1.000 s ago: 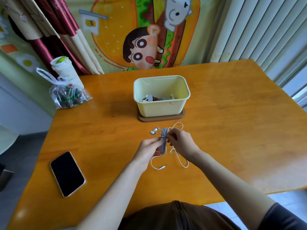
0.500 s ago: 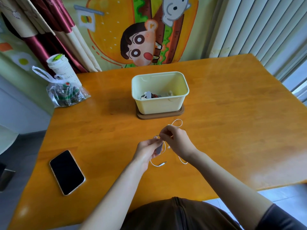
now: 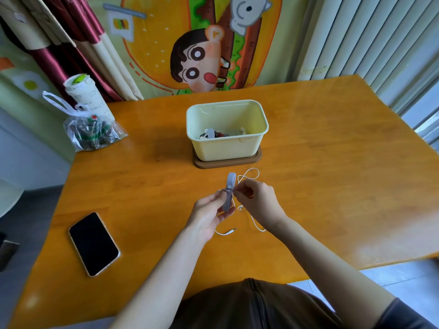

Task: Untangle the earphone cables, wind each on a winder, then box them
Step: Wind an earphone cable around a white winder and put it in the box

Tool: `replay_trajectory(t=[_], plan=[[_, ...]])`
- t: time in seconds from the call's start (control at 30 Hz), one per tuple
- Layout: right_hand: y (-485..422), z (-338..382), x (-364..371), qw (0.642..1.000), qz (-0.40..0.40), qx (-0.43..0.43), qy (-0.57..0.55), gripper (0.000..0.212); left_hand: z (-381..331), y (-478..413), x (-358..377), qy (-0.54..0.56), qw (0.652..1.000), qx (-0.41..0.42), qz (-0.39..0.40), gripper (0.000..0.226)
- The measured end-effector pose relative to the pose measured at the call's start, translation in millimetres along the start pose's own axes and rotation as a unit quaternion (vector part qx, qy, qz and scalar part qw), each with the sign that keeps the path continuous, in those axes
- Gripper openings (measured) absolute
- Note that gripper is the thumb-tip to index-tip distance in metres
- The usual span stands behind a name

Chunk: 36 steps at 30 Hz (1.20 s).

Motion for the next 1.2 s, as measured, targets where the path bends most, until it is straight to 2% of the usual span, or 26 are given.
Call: replay_trajectory(t=[0.27,0.5,0.7,0.97,1.1,1.2], plan=[[0.1,-2.5,-2.1,1.0,-0.004,0.01,-0.028,0.009,-3.6,1.5,10.3,0.039,0.999,-0.005,0.035,0.011],[2.8,5.2,1.7,0.999,0.014,-0.045,0.01,0.006,-10.4,1.2,9.6,0.035,0.999,0.011,0.035,0.011],[1.8,-3.5,0.0,1.0,0.023,0.003,-0.005,0.01,-13.0,0.9,7.6,0.066,0.997,-0.005,0.037,0.021],[3.4,-13.4,6.9,0.996,0.088,0.033,0.01,0.01,-12.7,1.2,3.4,-0.027,0.999,0.008,0.016,0.024],[4.8,-0.6,11.3,0.993,0.111,0.007,-0.038,0.026,-17.2,3.7,5.8,-0.079,0.996,0.025,0.028,0.016],[3.3,5.4,7.6,0.996,0.074,0.0,-0.055,0.011,-17.8,5.5,7.6,-0.09,0.995,0.025,0.035,0.013]])
Point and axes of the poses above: each hand's wrist, its own y-axis away from the middle knuckle, its own x-axis out of the palm, z = x × y, the point moved 7 cm from there along -y, towards the middle knuckle, and after that the axes turned 9 degrees about z, right-handed, at the moved point
